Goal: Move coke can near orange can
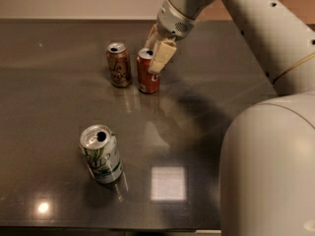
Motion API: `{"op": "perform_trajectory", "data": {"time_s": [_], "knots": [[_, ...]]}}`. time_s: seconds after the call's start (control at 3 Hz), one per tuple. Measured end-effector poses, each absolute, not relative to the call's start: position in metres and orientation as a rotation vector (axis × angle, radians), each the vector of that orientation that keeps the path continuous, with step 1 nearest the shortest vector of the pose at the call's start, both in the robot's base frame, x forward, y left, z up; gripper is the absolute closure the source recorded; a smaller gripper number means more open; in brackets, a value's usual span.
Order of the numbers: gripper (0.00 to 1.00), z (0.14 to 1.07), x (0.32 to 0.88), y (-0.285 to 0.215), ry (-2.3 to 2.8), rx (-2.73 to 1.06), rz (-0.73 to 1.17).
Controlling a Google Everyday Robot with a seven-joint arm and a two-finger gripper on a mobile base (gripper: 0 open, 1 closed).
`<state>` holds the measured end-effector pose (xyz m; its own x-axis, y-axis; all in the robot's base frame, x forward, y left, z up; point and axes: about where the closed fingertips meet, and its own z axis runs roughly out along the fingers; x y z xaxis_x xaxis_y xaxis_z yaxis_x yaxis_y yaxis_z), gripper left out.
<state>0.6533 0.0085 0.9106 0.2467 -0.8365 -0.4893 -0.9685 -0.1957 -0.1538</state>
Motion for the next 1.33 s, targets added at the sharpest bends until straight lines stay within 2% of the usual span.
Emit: {"op": "perform_trajectory", "data": {"time_s": [0.67, 1.0, 1.33], "knots": [[0.13, 0.9075, 0.6626, 0.0165, 1.625, -2.097, 0.41], [0.0, 0.9058, 0.6654, 0.0198, 1.621, -2.091, 0.409], [0.0, 0.9058, 0.6654, 0.0198, 1.621, -2.091, 0.409]]}}
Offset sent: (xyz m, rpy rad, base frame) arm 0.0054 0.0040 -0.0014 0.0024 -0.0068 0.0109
